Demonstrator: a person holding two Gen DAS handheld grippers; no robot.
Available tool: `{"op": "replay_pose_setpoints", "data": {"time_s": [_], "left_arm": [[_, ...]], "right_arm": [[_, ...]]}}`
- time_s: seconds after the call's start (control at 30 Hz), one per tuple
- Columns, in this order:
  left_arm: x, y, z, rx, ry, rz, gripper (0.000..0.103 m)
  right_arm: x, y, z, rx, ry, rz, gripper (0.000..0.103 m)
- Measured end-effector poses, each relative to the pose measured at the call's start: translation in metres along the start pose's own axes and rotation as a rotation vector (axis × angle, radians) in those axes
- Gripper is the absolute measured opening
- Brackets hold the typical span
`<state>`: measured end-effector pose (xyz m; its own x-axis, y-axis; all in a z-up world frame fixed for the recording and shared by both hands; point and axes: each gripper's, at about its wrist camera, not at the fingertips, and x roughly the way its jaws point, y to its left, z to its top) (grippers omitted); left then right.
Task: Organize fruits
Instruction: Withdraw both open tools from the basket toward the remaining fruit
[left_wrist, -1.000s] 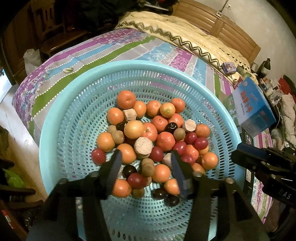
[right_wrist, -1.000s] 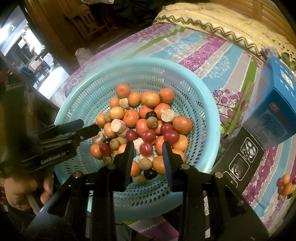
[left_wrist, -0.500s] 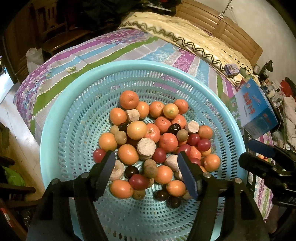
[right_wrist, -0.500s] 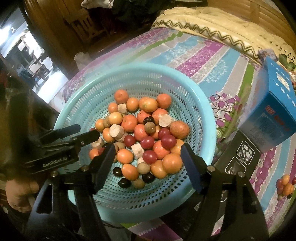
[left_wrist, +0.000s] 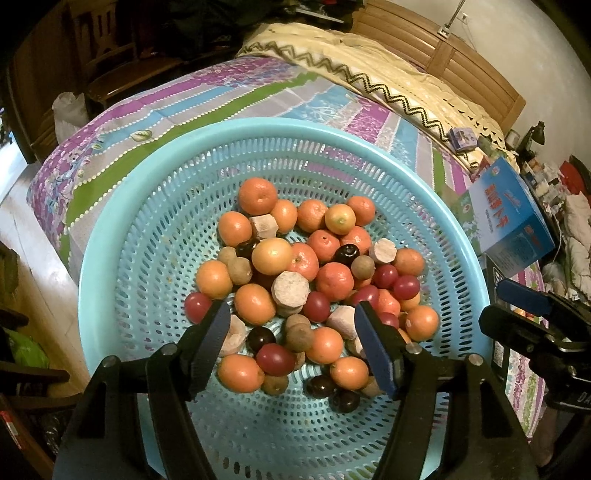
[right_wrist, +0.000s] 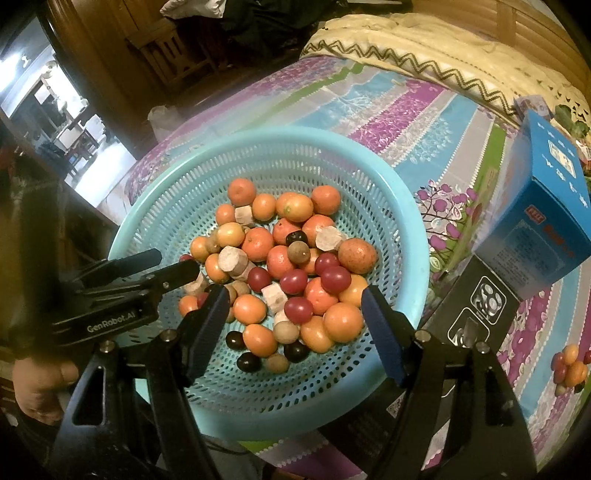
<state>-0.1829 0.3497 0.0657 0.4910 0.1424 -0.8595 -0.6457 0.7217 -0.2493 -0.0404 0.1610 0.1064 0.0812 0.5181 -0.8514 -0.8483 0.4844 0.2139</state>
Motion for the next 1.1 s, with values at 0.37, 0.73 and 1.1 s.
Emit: {"op": "replay_pose_setpoints", "data": {"time_s": [0.37,0.73,1.1], "left_arm": [[0.002,-0.002,-0.004,-0.008,0.004,0.000,0.071],[0.002,0.001,-0.005,-0.016,-0.003,-0.005,0.071],[-0.026,-0.021,-0.013,0.005,-0.117,-0.048,0.071]], "right_arm": [[0.001,0.000,-0.002,0.001,0.001,0.003,0.075],[0.000,0.001,-0.005,0.008,-0.021,0.001,0.076],[-0.057,-0.010,-0.029,0.024,-0.251,-0.141,0.086]]}}
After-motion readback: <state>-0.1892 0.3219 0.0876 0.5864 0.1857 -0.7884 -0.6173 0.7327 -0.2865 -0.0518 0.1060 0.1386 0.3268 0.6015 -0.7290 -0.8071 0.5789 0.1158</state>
